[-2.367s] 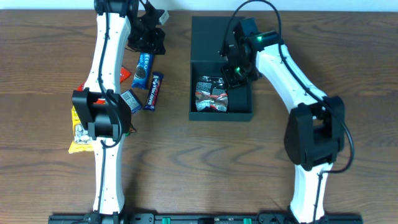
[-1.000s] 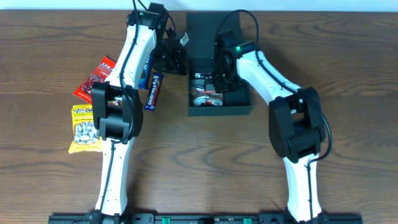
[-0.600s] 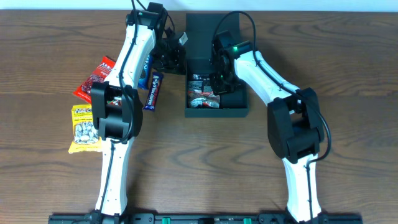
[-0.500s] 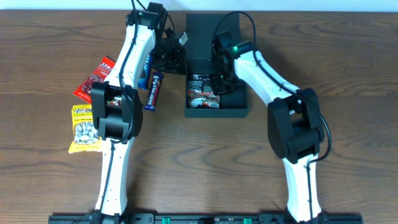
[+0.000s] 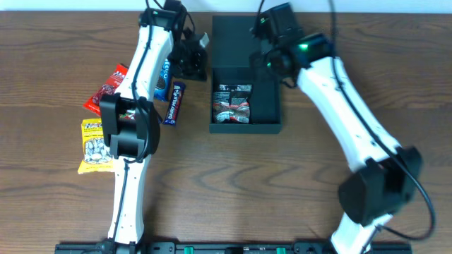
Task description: Pack container
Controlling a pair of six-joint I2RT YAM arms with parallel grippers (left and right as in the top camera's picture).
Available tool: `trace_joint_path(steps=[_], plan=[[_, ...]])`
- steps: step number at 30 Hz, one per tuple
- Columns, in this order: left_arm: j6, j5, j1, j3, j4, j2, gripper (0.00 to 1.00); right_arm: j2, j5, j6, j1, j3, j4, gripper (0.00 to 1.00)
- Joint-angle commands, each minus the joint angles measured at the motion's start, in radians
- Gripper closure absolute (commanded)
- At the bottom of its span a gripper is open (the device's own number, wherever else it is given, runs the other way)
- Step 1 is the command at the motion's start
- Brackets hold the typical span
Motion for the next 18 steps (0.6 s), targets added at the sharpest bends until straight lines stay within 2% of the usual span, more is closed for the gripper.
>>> trace_joint_path(steps=[1, 3, 4, 7, 8, 9, 12, 16, 17, 18], plan=[[-0.036, -0.126, 0.029, 0.088, -0.002, -0.075, 0.94, -0.076, 0.090, -0.017, -0.056, 0.004, 0.024, 0.99], [-0.061, -0.253, 0.038, 0.127, -0.008, -0.108, 0.94, -0.111, 0.091, -0.017, -0.092, 0.004, 0.039, 0.99], [-0.072, -0.325, 0.042, 0.140, -0.011, -0.130, 0.94, -0.127, 0.091, -0.017, -0.114, 0.004, 0.044, 0.95], [-0.059, -0.459, 0.063, 0.142, -0.010, -0.195, 0.94, -0.166, 0.091, -0.017, -0.181, 0.004, 0.050, 0.70], [-0.043, -0.490, 0.071, 0.142, -0.010, -0.211, 0.94, -0.173, 0.090, -0.017, -0.199, 0.004, 0.049, 0.57], [-0.021, -0.519, 0.083, 0.142, -0.011, -0.227, 0.94, -0.180, 0.090, -0.017, -0.218, 0.004, 0.049, 0.53], [0.048, -0.531, 0.127, 0.142, -0.027, -0.247, 0.94, -0.192, 0.090, -0.017, -0.258, 0.004, 0.048, 0.38], [0.054, -0.517, 0.207, 0.135, -0.087, -0.239, 0.94, -0.195, 0.090, -0.017, -0.280, 0.004, 0.038, 0.29], [0.055, -0.495, 0.231, 0.131, -0.098, -0.238, 0.89, -0.195, 0.091, -0.017, -0.281, 0.004, 0.039, 0.26], [0.062, -0.468, 0.247, 0.127, -0.100, -0.238, 0.79, -0.195, 0.091, -0.019, -0.283, 0.004, 0.041, 0.24]])
